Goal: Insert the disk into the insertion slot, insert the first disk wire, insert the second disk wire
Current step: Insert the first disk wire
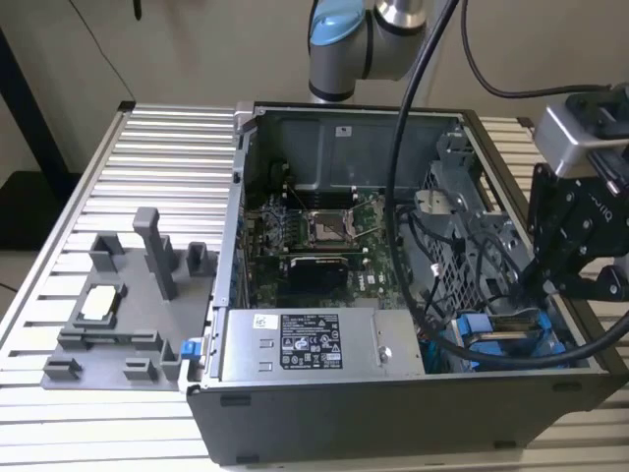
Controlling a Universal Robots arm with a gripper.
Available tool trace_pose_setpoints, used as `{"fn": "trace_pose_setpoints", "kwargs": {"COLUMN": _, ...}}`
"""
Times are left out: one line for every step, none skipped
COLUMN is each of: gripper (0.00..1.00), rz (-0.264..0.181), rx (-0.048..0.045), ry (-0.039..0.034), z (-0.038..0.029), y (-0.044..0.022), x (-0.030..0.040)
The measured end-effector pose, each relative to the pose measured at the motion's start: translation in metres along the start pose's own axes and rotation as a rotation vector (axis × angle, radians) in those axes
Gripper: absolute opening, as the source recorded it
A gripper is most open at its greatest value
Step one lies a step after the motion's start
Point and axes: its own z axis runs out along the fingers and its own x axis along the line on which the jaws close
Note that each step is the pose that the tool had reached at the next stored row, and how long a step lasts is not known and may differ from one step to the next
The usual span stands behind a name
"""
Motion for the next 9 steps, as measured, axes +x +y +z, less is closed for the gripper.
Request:
{"fn": "trace_pose_setpoints", "kwargs": {"gripper": 0.19, "rz": 0.0, "rx": 0.0, "ry": 0.0001, "z": 0.0006, "y": -0.0001, "x": 0.0011}}
{"fn": "trace_pose_setpoints", "kwargs": {"gripper": 0.19, "rz": 0.001, "rx": 0.0, "ry": -0.0004, "z": 0.0013, "y": -0.0003, "x": 0.0025}}
{"fn": "trace_pose_setpoints", "kwargs": {"gripper": 0.19, "rz": 0.001, "rx": 0.0, "ry": -0.0012, "z": 0.0022, "y": -0.0006, "x": 0.004}}
{"fn": "trace_pose_setpoints", "kwargs": {"gripper": 0.19, "rz": 0.001, "rx": 0.0001, "ry": -0.0017, "z": 0.0031, "y": -0.0009, "x": 0.0053}}
{"fn": "trace_pose_setpoints", "kwargs": {"gripper": 0.19, "rz": 0.001, "rx": 0.0001, "ry": -0.0018, "z": 0.004, "y": -0.0012, "x": 0.0065}}
{"fn": "trace_pose_setpoints", "kwargs": {"gripper": 0.19, "rz": 0.001, "rx": 0.0001, "ry": -0.0019, "z": 0.0048, "y": -0.0013, "x": 0.0073}}
{"fn": "trace_pose_setpoints", "kwargs": {"gripper": 0.19, "rz": 0.003, "rx": 0.0002, "ry": -0.0021, "z": 0.0058, "y": -0.0013, "x": 0.0077}}
{"fn": "trace_pose_setpoints", "kwargs": {"gripper": 0.19, "rz": 0.005, "rx": 0.0004, "ry": -0.0022, "z": 0.0067, "y": -0.0014, "x": 0.008}}
{"fn": "trace_pose_setpoints", "kwargs": {"gripper": 0.19, "rz": 0.009, "rx": 0.0006, "ry": -0.0019, "z": 0.0074, "y": -0.0014, "x": 0.0081}}
